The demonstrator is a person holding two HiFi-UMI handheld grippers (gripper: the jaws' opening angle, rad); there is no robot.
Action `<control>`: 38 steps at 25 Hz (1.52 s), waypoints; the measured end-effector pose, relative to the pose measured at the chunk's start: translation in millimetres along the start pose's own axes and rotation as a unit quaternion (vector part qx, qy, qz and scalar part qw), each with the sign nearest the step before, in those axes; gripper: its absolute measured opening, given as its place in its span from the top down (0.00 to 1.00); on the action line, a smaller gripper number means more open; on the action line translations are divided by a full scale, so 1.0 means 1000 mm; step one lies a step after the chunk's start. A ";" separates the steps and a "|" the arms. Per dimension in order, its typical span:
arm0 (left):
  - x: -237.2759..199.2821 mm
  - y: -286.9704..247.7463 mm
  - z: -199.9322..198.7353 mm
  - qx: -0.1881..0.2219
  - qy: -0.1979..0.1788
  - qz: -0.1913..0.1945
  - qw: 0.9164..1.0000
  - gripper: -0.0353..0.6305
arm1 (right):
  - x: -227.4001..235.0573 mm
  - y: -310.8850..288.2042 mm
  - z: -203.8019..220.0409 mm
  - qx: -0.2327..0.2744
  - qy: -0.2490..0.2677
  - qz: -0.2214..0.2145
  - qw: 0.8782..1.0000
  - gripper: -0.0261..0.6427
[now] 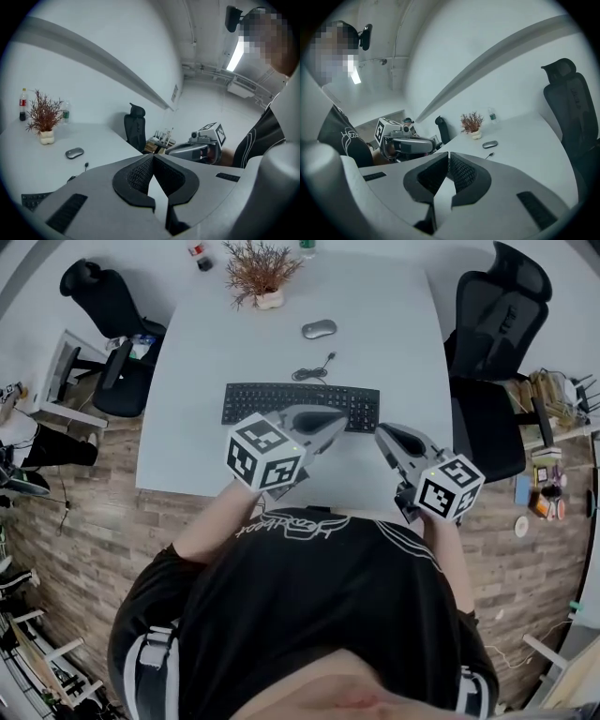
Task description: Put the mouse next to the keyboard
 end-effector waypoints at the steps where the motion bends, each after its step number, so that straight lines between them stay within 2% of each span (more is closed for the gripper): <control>1: -0.009 -0.003 -0.002 -0.002 0.000 -0.002 1.000 0.94 | 0.006 -0.006 -0.002 -0.001 -0.002 0.001 1.000 0.94; 11: -0.076 -0.030 -0.005 -0.031 -0.004 -0.015 0.999 0.94 | 0.064 -0.050 -0.015 -0.001 -0.005 0.019 1.000 0.94; 20: -0.104 -0.056 -0.018 -0.034 -0.045 0.037 0.998 0.93 | 0.091 -0.068 -0.001 -0.001 -0.034 0.032 0.999 0.94; 21: -0.108 -0.059 -0.021 -0.031 -0.046 0.042 0.998 0.91 | 0.094 -0.068 0.002 -0.003 -0.036 0.033 0.999 0.94; 23: -0.115 -0.068 -0.026 -0.026 -0.049 0.049 0.997 0.79 | 0.099 -0.067 0.006 -0.004 -0.039 0.037 0.999 0.94; 28: -0.148 -0.091 -0.036 -0.028 -0.066 0.038 0.997 0.73 | 0.114 -0.058 0.017 -0.006 -0.058 0.055 0.997 0.94; 33: -0.184 -0.111 -0.035 -0.061 -0.097 0.038 0.993 0.56 | 0.129 -0.052 0.028 -0.015 -0.065 0.076 0.995 0.94; 38: -0.227 -0.131 -0.020 -0.112 -0.128 0.023 0.985 0.51 | 0.142 -0.041 0.039 -0.027 -0.080 0.094 0.992 0.94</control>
Point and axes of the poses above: the fingertips, and each gripper's own axes: y backward along the fingers, x to its right, z out of its underside, the point moved 3 cm from there along y, backward along the fingers, and after that the axes turned 10 degrees about x, right-handed, at the moved point
